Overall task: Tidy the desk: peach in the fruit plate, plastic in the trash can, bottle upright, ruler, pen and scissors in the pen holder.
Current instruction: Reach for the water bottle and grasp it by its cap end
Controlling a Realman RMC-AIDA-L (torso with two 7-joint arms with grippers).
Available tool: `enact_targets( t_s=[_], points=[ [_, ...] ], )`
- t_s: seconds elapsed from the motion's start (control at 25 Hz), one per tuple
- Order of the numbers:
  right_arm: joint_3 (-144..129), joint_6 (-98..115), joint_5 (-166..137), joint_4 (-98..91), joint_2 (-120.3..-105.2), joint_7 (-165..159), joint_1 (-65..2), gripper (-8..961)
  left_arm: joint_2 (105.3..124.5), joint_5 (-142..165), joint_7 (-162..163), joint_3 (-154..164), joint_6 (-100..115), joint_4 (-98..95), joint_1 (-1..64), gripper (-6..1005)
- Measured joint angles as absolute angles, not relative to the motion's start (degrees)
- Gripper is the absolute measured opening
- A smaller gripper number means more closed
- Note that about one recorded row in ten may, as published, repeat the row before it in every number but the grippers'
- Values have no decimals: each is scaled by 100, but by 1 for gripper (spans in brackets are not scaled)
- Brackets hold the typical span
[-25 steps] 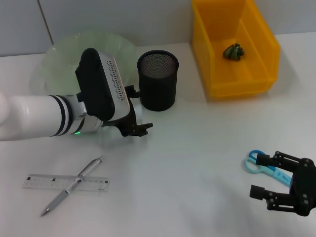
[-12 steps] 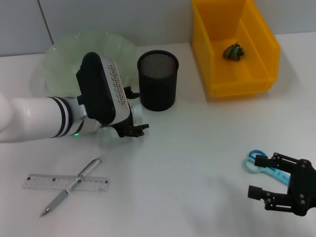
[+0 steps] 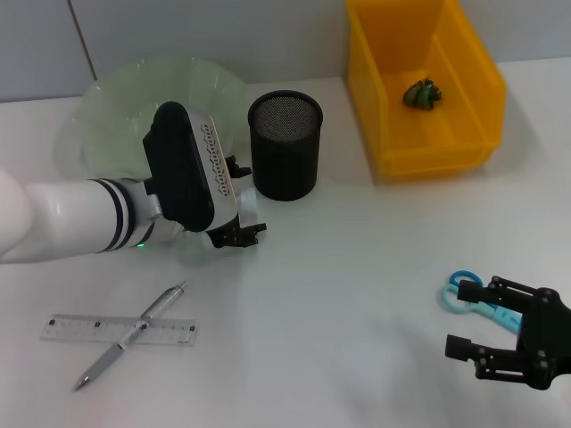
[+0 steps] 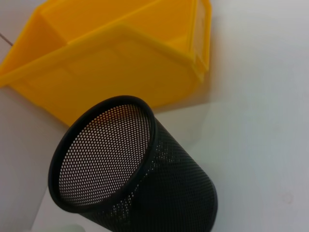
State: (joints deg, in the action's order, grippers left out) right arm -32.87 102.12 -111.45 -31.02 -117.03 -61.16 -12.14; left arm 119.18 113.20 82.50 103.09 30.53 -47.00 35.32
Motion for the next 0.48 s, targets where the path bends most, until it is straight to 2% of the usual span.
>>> enact_targets(
  t_s=[0.36, 0.48],
  points=[
    [-3282, 10188, -11230, -3102, -11721, -6132, -1270, 829, 11918, 11320, 8260, 10425, 2882, -4681, 3518, 738],
    [-3287, 10185, -11232, -3102, -11722, -6145, -1269, 828, 11918, 11320, 8261, 10426, 2857, -4681, 3507, 695]
  ],
)
